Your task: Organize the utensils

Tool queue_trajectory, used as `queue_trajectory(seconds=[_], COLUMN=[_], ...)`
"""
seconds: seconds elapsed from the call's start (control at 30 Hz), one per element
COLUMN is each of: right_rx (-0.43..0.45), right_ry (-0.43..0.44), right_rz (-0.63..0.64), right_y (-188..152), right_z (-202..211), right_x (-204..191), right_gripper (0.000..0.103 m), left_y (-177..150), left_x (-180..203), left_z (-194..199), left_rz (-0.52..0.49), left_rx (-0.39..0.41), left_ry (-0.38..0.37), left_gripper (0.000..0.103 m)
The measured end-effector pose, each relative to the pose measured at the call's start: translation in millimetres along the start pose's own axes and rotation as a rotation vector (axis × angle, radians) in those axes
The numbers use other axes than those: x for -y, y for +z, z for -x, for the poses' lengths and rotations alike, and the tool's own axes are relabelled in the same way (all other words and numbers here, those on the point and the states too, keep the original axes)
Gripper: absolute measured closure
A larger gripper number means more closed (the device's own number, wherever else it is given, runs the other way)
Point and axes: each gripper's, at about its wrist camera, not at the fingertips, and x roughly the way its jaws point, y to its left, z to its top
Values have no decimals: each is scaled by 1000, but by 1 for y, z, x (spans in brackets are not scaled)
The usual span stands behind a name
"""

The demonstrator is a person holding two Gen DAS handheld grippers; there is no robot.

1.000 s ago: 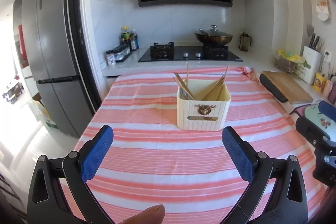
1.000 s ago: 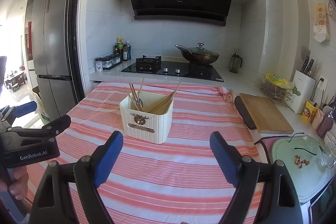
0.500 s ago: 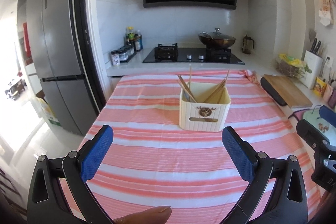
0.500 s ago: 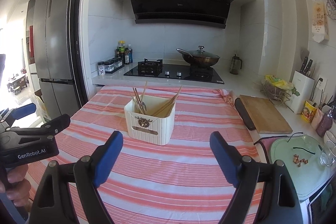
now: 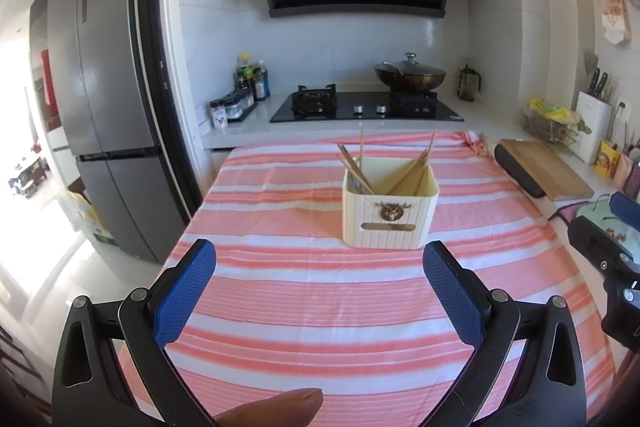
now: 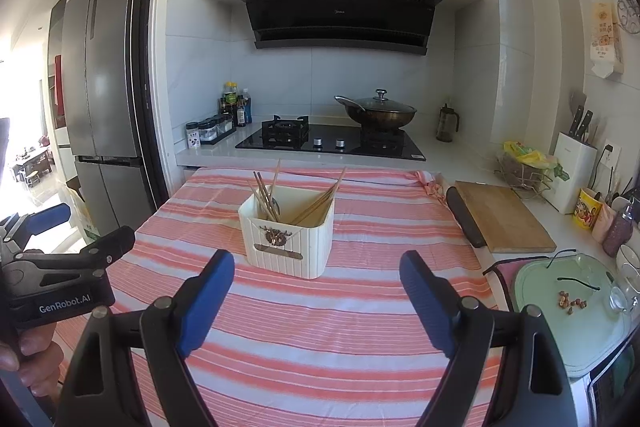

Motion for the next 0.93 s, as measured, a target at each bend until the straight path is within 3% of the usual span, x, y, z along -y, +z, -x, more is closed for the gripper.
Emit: queue_trajectory(seconds=[0.93], right_rx=[-15], right_ry=[-2], right_rz=[16], right_y=[-5], right_z=[1], right_x=[-8], right_gripper=[16], left_y=[-5], left_x=[-6], left_z=[-5], left_rz=[43], left_rx=[1], left_ry=[-13], left_gripper=[0])
